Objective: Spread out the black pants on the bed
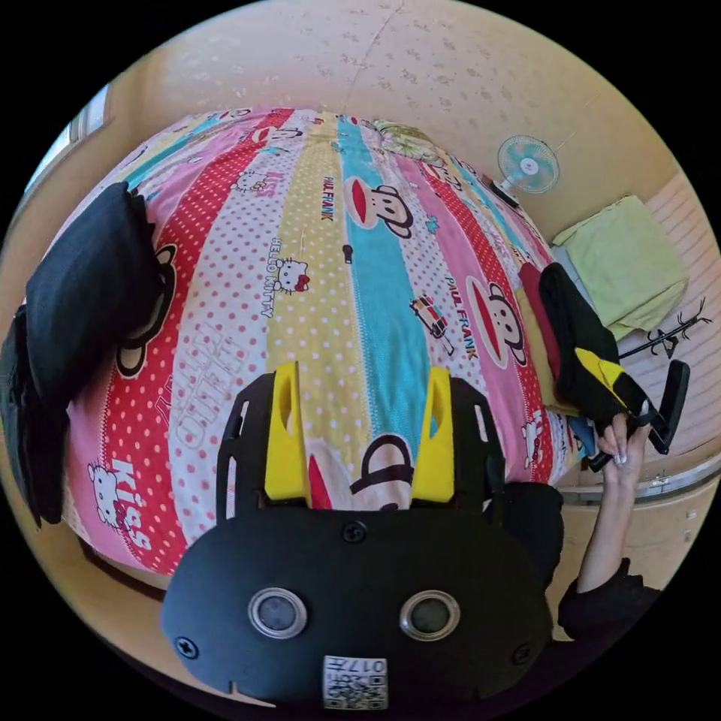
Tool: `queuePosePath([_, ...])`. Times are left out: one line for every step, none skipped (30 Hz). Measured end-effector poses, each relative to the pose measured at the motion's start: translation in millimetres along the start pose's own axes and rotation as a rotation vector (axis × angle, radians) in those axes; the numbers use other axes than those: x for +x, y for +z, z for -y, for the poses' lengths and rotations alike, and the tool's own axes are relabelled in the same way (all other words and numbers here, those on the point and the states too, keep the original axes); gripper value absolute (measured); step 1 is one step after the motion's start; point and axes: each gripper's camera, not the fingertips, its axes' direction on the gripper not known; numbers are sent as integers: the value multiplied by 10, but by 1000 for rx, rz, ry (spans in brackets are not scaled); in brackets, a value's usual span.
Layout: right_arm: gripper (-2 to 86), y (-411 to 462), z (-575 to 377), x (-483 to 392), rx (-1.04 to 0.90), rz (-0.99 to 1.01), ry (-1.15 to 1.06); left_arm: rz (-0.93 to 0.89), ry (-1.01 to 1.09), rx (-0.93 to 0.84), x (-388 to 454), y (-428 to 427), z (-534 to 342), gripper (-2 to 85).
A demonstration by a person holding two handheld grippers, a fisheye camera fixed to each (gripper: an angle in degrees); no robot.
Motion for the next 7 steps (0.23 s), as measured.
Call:
queuePosePath([238,325,197,-194,-11,-68,-30,32,-10,20,-74,22,-23,227])
queuePosePath([238,494,282,-265,-24,-107,-36,75,-24,17,-147,96,-48,229])
queuePosePath([239,841,420,-355,-62,-180,-35,94,-32,7,-184,155,-63,230])
queuePosePath([239,1195,496,-386,-110,-243,-35,118,-38,-25,-243,316,-106,231])
queuePosePath([238,1377,505,-381,-141,-267,-39,157,-14,-32,-257,472,-193,233])
queuePosePath([238,1783,460,-319,-237,-313,-48,181,4,3,-226,478,-265,232])
queuePosePath([237,1994,382,-319,-260,-355,-75,216,25,68,-151,428,-398,230])
